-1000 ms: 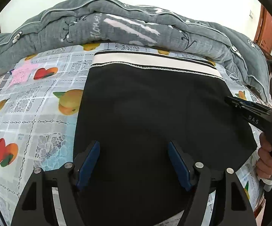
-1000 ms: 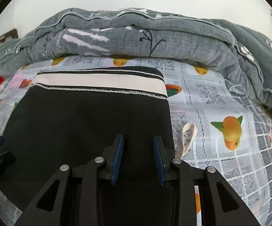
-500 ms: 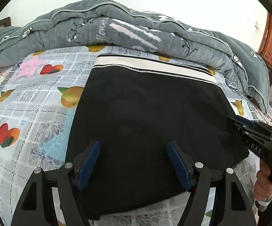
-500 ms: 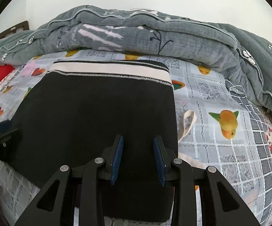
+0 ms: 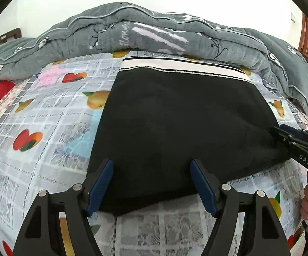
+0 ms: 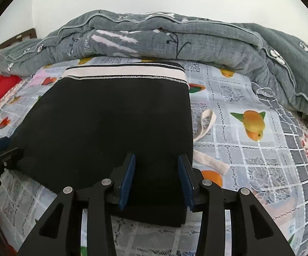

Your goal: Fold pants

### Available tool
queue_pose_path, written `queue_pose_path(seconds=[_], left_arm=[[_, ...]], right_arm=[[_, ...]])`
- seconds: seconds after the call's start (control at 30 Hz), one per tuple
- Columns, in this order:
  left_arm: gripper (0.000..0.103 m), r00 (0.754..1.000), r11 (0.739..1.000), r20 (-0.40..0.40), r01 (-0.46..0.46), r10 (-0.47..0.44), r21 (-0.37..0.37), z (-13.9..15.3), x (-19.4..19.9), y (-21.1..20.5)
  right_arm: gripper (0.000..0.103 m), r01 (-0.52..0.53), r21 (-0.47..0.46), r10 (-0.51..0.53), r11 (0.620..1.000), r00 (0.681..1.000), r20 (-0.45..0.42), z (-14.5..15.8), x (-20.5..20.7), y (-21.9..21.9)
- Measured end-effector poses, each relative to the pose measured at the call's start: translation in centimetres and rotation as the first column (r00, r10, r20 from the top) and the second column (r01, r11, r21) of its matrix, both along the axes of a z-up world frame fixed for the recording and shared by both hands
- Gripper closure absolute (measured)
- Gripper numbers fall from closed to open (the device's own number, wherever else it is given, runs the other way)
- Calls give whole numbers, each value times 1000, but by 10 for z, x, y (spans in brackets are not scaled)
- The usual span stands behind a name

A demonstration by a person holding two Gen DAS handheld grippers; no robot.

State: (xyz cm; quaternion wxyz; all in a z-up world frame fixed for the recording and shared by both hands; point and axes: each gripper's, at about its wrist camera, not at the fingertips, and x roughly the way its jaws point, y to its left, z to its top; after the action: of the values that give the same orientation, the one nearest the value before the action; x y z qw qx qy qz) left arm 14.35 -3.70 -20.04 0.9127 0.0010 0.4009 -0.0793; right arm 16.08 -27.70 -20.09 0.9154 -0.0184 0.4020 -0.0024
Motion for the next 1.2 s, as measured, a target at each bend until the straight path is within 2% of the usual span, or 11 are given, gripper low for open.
queue_pose_path(seconds=[0.17, 0.3, 0.43, 0.57, 0.67, 0.7, 0.8, 0.83, 0.97, 1.03, 1.2], left_arm=[[31, 999, 999, -16, -33, 32, -23, 3, -15, 9], [32, 999, 999, -12, -53, 53, -10, 15, -34, 9], [32, 998, 999, 34, -48, 49, -6, 41, -56, 5], [32, 996, 999, 79, -42, 44, -32, 74, -83, 2], [30, 991, 999, 126, -50, 52, -18, 96, -104, 0], [30, 989, 998, 139, -58, 59, -11, 102, -112, 0], [28, 983, 997, 171, -72, 71, -1, 116, -133, 2], [28, 980, 997, 182, -79, 76, 7, 121, -141, 2], [28, 976, 996, 201, -91, 87, 12, 131, -162, 7], [24, 974, 996, 210, -87, 85, -3, 135, -170, 11], [23, 967, 996, 238, -86, 88, -22, 145, -188, 14]], right_arm=[[62, 14, 0, -14, 1000, 999, -37, 6, -14, -8], [62, 46, 37, -46, 998, 999, -11, 23, -40, -15], [62, 54, -7, -54, 999, 998, 34, 57, -70, -11], [57, 53, -11, -52, 999, 996, 72, 90, -104, -9], [55, 57, -27, -55, 998, 996, 77, 105, -123, -5], [49, 63, -34, -60, 997, 995, 78, 108, -129, -5], [22, 74, -28, -70, 997, 993, 98, 119, -149, -3], [19, 74, -22, -71, 997, 991, 114, 123, -156, -2], [10, 84, -17, -81, 996, 987, 140, 133, -178, -2], [9, 92, -28, -87, 995, 986, 145, 136, -185, -2], [9, 102, -36, -95, 994, 983, 156, 139, -202, -2]])
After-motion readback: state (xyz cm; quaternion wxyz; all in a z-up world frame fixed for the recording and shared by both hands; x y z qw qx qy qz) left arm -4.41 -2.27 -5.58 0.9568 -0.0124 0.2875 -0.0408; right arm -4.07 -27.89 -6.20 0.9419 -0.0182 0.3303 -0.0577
